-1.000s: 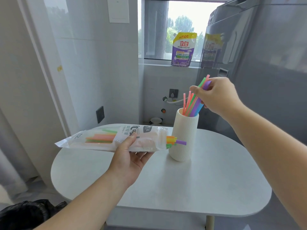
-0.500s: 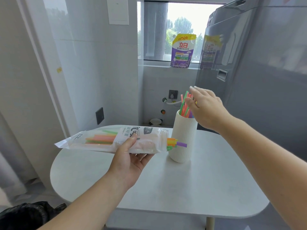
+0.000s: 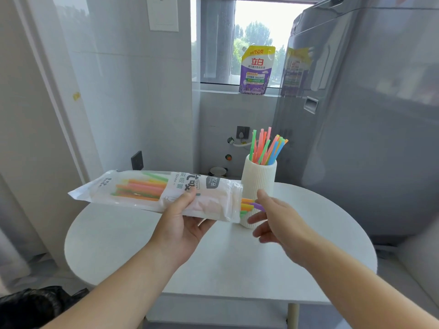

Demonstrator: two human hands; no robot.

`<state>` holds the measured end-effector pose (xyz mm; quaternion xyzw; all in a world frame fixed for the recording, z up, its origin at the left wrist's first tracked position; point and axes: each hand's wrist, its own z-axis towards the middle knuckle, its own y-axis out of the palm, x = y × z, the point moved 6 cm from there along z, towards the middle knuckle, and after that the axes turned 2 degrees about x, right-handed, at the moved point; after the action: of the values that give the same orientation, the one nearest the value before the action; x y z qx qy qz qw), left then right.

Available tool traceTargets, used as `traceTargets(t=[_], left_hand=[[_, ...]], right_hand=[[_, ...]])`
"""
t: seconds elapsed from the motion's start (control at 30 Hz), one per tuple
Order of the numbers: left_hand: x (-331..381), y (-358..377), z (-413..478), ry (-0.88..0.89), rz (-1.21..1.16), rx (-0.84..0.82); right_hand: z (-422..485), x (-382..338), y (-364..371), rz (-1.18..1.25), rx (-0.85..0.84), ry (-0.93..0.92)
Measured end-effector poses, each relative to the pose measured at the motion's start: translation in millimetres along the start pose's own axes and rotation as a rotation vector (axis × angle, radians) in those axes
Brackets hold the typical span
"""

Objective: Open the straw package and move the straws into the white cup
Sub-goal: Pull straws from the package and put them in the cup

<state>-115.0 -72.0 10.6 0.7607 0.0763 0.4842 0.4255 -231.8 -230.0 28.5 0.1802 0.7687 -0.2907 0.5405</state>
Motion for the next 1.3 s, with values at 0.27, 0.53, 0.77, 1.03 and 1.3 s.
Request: traceTargets(t=[0.27, 0.53, 0.77, 1.03, 1.3], left_hand=[[4, 9, -3, 0.088, 0.197, -0.113], [8, 3, -3, 0.109, 0.219, -0.076], [7, 4, -2, 0.104, 0.209, -0.071], [8, -1, 1, 0.081, 0.130, -0.040], [8, -1, 1, 0.073, 0.104, -0.028]], right_hand=[[-5, 15, 20, 0.463, -0.083, 0.168], [-1, 15, 9, 0.362, -0.051, 0.031], [2, 14, 8, 0.368, -0.072, -0.064], [7, 12, -2, 0.357, -0.043, -0.093], [10, 7, -13, 0.247, 0.000, -0.151]])
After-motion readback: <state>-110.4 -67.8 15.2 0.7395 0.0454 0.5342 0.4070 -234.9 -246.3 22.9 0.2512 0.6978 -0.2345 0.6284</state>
